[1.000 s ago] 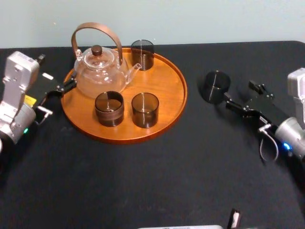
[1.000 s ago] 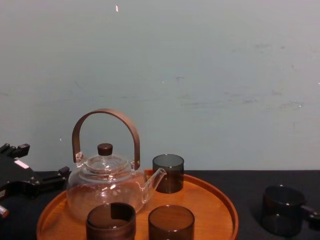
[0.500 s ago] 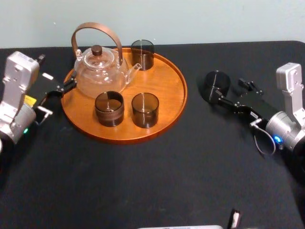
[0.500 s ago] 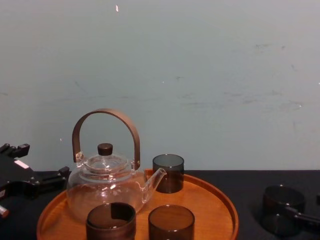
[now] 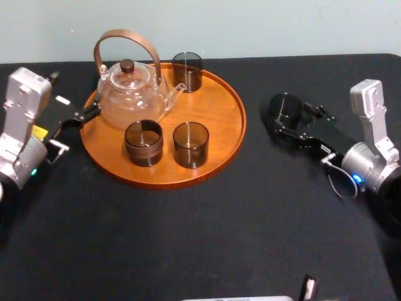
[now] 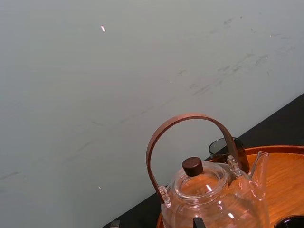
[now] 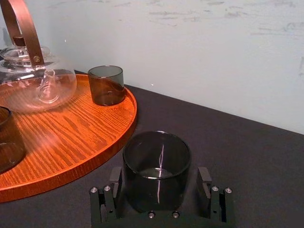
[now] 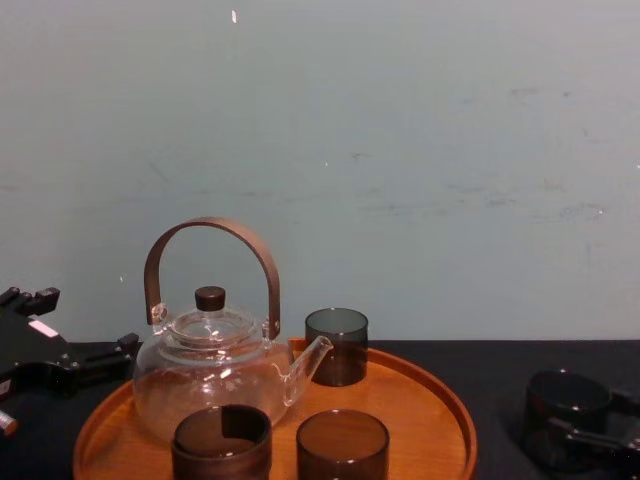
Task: Pick up the glass from the table and place it on the tray.
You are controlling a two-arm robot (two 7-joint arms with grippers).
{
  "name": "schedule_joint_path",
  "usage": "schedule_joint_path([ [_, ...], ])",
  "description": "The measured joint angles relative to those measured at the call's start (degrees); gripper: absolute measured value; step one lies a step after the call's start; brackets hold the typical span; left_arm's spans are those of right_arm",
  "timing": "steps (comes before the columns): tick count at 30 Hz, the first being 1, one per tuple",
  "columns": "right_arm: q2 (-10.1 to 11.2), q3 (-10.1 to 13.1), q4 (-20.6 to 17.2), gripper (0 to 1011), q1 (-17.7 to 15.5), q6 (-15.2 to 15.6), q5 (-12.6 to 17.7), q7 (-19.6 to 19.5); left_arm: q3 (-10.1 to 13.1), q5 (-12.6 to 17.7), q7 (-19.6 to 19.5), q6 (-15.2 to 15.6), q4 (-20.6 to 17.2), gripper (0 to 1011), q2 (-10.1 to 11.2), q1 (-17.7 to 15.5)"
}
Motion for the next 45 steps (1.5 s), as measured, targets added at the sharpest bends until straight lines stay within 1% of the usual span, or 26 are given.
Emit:
schedule_joint_path([
  [8, -0.4, -0.8, 2.2, 1002, 1.9, -0.1, -0.5, 0.4, 0.0, 0.0, 0.0, 0.0, 0.0, 1001, 0.0, 0.0],
  [18, -1.6, -2.1, 6.9, 1002, 5.7, -0.3, -1.4, 1.3, 0.0, 0.0, 0.0, 0.0, 0.0, 1001, 0.0, 0.0],
  [25, -2.0, -2.7, 9.1, 1002, 7.5, 0.2, -1.7, 1.9, 0.0, 0.0, 0.0, 0.0, 0.0, 1001, 0.0, 0.0],
  [31, -2.2, -3.1, 10.1, 1002, 8.4, 0.6, -2.0, 2.2, 0.0, 0.0, 0.0, 0.0, 0.0, 1001, 0.0, 0.0],
  [42, -2.3, -3.1, 10.3, 1002, 8.5, 0.7, -2.1, 2.2, 0.0, 0.0, 0.0, 0.0, 0.0, 1001, 0.0, 0.0],
  [45, -2.2, -3.1, 10.2, 960, 8.5, 0.7, -2.1, 2.2, 0.0, 0.0, 0.0, 0.0, 0.0, 1001, 0.0, 0.0],
])
